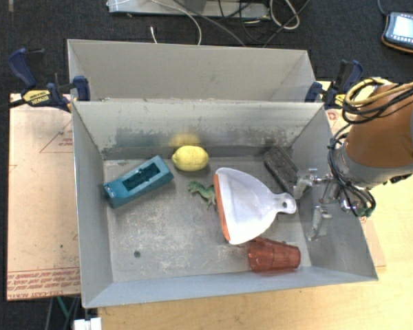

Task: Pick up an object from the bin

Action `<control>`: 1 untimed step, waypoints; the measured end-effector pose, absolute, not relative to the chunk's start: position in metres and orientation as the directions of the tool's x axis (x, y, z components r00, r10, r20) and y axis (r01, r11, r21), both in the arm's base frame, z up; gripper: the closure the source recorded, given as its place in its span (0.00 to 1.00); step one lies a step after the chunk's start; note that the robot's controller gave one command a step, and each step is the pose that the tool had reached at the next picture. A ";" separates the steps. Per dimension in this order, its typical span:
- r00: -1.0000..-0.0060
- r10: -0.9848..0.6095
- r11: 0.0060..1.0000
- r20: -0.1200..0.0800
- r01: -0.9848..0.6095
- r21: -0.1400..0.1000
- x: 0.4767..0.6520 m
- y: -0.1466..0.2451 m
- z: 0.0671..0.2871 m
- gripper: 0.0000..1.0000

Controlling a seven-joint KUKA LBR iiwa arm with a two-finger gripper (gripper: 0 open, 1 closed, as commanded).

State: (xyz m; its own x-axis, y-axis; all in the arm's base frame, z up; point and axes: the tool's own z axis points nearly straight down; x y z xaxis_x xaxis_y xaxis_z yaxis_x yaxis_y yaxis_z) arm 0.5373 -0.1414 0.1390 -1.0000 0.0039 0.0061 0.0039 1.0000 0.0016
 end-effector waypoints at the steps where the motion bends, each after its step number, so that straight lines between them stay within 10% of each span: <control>1: -1.000 -0.001 1.000 -0.001 -0.001 0.000 0.539 -0.141 0.143 0.00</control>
Offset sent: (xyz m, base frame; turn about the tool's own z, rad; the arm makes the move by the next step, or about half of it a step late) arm 0.0197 0.0294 -0.0690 -0.3440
